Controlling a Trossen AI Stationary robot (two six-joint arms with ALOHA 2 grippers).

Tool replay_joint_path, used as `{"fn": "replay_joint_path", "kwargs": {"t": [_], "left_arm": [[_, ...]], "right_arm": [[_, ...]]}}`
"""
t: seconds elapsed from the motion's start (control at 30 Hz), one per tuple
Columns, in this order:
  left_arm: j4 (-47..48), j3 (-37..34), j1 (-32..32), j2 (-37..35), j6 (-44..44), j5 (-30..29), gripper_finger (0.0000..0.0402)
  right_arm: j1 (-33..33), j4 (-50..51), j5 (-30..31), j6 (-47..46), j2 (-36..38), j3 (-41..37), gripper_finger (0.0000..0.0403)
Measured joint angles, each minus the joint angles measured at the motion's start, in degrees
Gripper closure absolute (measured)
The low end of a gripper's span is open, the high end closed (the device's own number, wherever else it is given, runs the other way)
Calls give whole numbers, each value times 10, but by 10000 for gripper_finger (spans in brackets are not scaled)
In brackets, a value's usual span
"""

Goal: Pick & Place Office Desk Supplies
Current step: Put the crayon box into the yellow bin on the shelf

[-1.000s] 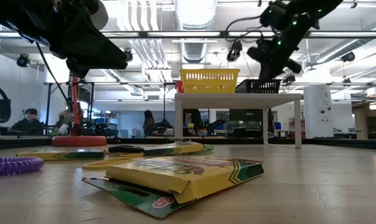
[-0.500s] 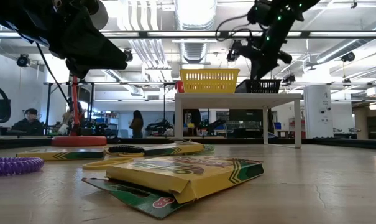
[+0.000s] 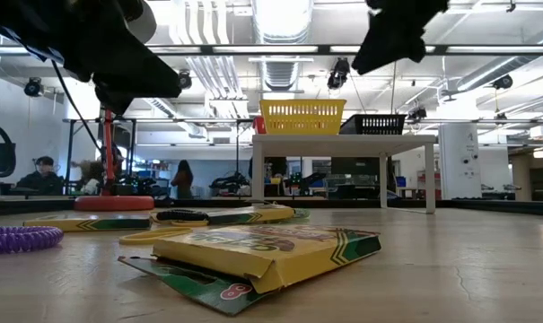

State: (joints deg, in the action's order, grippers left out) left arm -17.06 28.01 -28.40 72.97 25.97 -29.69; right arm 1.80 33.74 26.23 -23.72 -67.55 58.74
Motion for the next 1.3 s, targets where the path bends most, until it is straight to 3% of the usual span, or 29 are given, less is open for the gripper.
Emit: {"fn": "replay_joint_path", "kwargs": {"t": [0.17, 0.33, 0.47, 0.67, 0.83, 1.0, 1.13, 1.3], "left_arm": [[2, 0, 0, 27, -4, 129, 283], [10, 16, 0, 86, 34, 254, 284], [12, 57, 0, 152, 41, 311, 284], [28, 127, 4, 244, 30, 341, 309], [42, 156, 9, 281, 28, 345, 384], [40, 163, 12, 291, 29, 341, 395], [33, 163, 12, 291, 39, 327, 396], [20, 164, 14, 291, 51, 295, 396]], "right_arm": [[192, -157, 2, -76, -59, -81, 297], [277, -326, -70, -136, -181, -108, 320], [290, -393, -120, -142, -291, -89, 343], [273, -397, -211, -100, -403, -12, 377], [256, -376, -258, -57, -433, 21, 393], [234, -316, -275, -27, -436, 27, 394], [215, -248, -191, -11, -411, 19, 394], [220, -150, 85, -41, -345, 19, 394]]}}
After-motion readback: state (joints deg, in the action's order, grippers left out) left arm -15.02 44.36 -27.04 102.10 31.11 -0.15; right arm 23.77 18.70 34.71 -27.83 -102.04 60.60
